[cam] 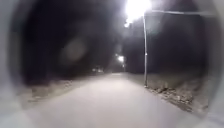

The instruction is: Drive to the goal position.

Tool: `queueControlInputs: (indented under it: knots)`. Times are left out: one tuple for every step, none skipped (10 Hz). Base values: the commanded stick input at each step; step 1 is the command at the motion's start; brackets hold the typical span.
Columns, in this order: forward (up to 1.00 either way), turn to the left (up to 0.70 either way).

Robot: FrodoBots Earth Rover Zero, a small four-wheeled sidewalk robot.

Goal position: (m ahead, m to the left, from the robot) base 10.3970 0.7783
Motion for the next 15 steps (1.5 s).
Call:
queueControlInputs:
  knots:
    - [1.00,0.00]
    - [1.00,0.00]
    - [1.00,0.00]
    - [1.00,0.00]
    - [1.00,0.00]
    - [1.00,0.00]
    - [1.00,0.00]
    - [1.00,0.00]
    - [1.00,0.00]
    - [1.00,0.00]
    - [1.00,0.00]
    - [1.00,0.00]
    - [1.00,0.00]
    - [1.00,0.00]
    - [1.00,0.00]
